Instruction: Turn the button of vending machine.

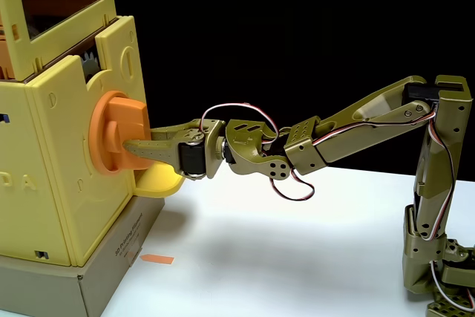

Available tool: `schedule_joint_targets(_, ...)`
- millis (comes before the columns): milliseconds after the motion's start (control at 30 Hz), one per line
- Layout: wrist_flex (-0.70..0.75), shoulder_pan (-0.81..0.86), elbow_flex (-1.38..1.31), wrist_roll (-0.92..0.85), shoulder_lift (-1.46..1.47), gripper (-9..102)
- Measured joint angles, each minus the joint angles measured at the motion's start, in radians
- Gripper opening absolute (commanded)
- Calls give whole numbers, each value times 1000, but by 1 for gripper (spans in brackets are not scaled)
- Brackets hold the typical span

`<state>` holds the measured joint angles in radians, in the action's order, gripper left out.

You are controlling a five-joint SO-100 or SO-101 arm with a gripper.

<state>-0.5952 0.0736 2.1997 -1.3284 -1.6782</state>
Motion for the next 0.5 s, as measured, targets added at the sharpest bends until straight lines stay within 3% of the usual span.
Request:
schedule_joint_targets(233,8,-3,0,371,-14,-2)
schedule_joint_targets(500,84,-3,0,1081,-64,-1)
